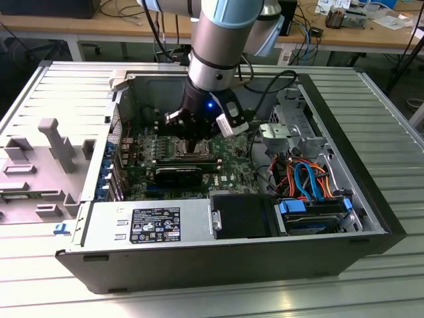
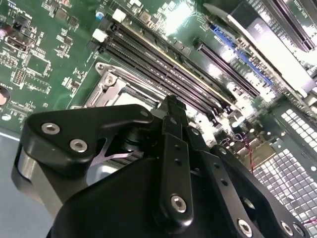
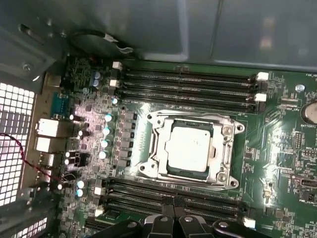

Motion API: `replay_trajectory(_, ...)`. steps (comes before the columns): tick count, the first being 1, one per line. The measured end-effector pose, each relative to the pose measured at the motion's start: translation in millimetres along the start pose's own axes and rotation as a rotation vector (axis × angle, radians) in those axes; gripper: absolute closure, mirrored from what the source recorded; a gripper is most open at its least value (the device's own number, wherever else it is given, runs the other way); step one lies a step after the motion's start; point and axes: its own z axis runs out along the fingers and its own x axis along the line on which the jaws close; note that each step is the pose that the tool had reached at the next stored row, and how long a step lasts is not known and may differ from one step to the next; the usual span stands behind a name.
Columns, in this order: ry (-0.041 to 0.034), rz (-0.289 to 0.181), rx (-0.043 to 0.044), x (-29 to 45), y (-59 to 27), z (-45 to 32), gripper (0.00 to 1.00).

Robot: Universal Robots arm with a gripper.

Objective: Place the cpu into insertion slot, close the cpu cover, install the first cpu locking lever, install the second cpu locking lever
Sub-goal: 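Install the second cpu locking lever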

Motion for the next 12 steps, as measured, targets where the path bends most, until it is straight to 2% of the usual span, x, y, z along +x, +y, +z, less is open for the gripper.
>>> replay_trajectory(1, -0.0136, 0.000, 0.0020, 0.2, 0.1, 0.1, 0.89)
replay_trajectory(2, -0.0452, -0.001, 0.0062, 0.4, 0.1, 0.2, 0.89)
replay_trajectory(6, -0.1220, -0.004, 0.0168, 0.8, 0.2, 0.3, 0.89)
replay_trajectory(7, -0.1441, -0.004, 0.0196, 0.9, 0.2, 0.3, 0.89)
replay_trajectory(11, -0.2155, -0.007, 0.0295, 1.3, 0.2, 0.4, 0.89)
replay_trajectory(12, -0.2311, -0.007, 0.0315, 1.4, 0.2, 0.5, 0.89)
